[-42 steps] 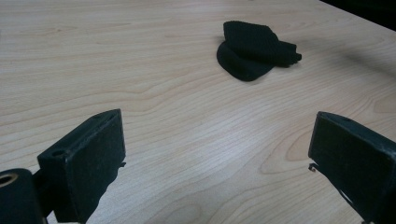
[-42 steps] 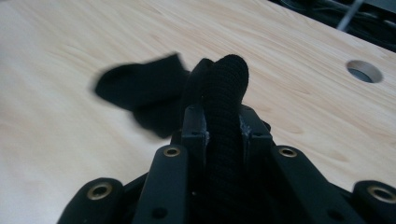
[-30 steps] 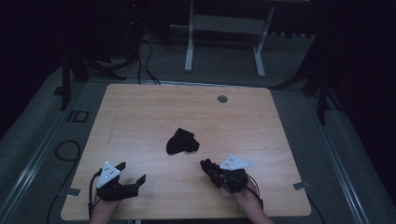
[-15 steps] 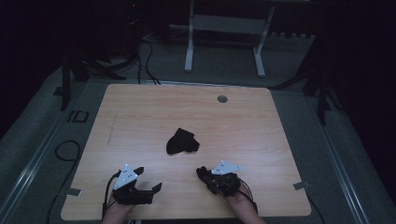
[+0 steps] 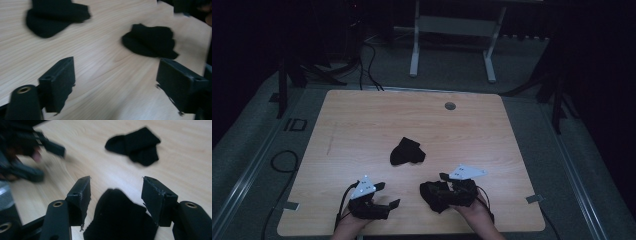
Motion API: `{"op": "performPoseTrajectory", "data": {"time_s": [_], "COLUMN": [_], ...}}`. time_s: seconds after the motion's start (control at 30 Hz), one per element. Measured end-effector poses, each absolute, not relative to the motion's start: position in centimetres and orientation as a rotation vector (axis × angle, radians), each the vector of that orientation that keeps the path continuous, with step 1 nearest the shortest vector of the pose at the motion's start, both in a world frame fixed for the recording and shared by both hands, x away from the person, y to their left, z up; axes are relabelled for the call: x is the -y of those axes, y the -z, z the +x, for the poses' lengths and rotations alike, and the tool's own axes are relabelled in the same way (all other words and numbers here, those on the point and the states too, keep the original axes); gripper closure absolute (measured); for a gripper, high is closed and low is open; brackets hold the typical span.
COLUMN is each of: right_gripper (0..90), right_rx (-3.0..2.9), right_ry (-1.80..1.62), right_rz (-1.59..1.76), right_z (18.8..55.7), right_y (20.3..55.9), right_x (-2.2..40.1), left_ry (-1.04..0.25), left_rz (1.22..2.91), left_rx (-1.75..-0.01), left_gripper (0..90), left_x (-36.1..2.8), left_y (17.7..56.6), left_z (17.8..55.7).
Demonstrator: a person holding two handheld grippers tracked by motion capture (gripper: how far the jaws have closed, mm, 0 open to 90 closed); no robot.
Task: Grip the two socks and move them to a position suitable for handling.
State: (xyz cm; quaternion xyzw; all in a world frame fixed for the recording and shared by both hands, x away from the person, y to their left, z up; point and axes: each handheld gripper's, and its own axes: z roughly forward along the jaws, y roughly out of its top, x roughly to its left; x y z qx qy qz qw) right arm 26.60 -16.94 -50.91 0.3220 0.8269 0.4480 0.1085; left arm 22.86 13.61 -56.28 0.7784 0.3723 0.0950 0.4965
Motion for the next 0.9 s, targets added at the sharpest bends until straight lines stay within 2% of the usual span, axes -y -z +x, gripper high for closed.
{"op": "performPoseTrajectory", "data": {"time_s": [0.1, 0.4, 0.5, 0.67, 0.83, 0.87, 0.9], "right_gripper": [41.0, 44.6, 53.9, 78.5, 81.8, 81.9, 81.9], "right_rx": [-2.448, -2.564, -2.605, -2.645, -2.665, -2.67, -2.67], "right_ry": [-1.304, -1.165, -1.1, -1.078, -1.093, -1.1, -1.1], "right_rz": [0.938, 0.93, 0.934, 0.905, 0.896, 0.893, 0.893], "right_z": [26.7, 27.1, 27.5, 27.5, 27.6, 27.7, 27.7], "right_y": [50.2, 53.7, 54.8, 55.5, 55.7, 55.7, 55.7], "right_x": [17.3, 17.0, 17.1, 17.2, 17.3, 17.4, 17.4], "left_ry": [-0.19, -0.167, -0.144, -0.142, -0.124, -0.123, -0.119], "left_rz": [1.909, 2.093, 2.134, 2.187, 2.19, 2.194, 2.198], "left_rx": [-0.86, -0.744, -0.745, -0.725, -0.708, -0.694, -0.686], "left_gripper": [21.8, 37.7, 41.2, 43.7, 46.4, 51.7, 51.7], "left_x": [-11.9, -7.1, -6.2, -5.3, -4.8, -4.7, -4.6], "left_y": [56.1, 56.4, 56.8, 57.0, 57.0, 57.0, 56.9], "left_z": [23.3, 25.8, 26.7, 27.4, 28.6, 28.8, 28.9]}}
